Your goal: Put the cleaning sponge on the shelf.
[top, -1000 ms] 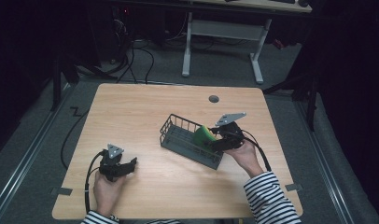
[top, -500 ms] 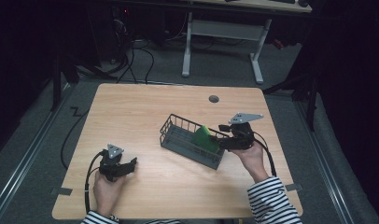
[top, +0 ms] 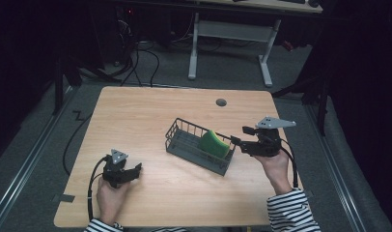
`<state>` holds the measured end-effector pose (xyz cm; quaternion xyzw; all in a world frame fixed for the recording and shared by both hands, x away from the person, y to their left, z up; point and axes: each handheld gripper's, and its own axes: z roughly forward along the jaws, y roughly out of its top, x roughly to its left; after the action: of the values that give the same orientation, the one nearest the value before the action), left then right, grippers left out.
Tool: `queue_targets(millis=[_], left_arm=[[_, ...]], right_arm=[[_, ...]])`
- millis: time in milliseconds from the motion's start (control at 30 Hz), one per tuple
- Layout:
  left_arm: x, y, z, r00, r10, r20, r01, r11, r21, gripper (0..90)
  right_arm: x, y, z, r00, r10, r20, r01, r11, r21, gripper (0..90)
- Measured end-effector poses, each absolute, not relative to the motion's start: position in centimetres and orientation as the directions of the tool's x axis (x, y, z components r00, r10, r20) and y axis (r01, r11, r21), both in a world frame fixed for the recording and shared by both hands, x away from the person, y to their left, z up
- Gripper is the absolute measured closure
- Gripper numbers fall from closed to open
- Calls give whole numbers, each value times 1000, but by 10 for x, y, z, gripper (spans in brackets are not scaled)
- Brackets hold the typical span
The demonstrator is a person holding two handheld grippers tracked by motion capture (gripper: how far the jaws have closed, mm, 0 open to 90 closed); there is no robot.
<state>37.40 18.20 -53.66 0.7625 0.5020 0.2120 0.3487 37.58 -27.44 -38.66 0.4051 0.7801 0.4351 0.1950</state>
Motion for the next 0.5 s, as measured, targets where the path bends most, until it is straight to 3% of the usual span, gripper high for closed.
queue_targets(millis=[500], left_arm=[[374, 181, -537, 406, 914, -21, 617, -257, 744, 286]], right_arm=[[351, -304, -387, -529, 845, 78, 468, 214, 857, 373]])
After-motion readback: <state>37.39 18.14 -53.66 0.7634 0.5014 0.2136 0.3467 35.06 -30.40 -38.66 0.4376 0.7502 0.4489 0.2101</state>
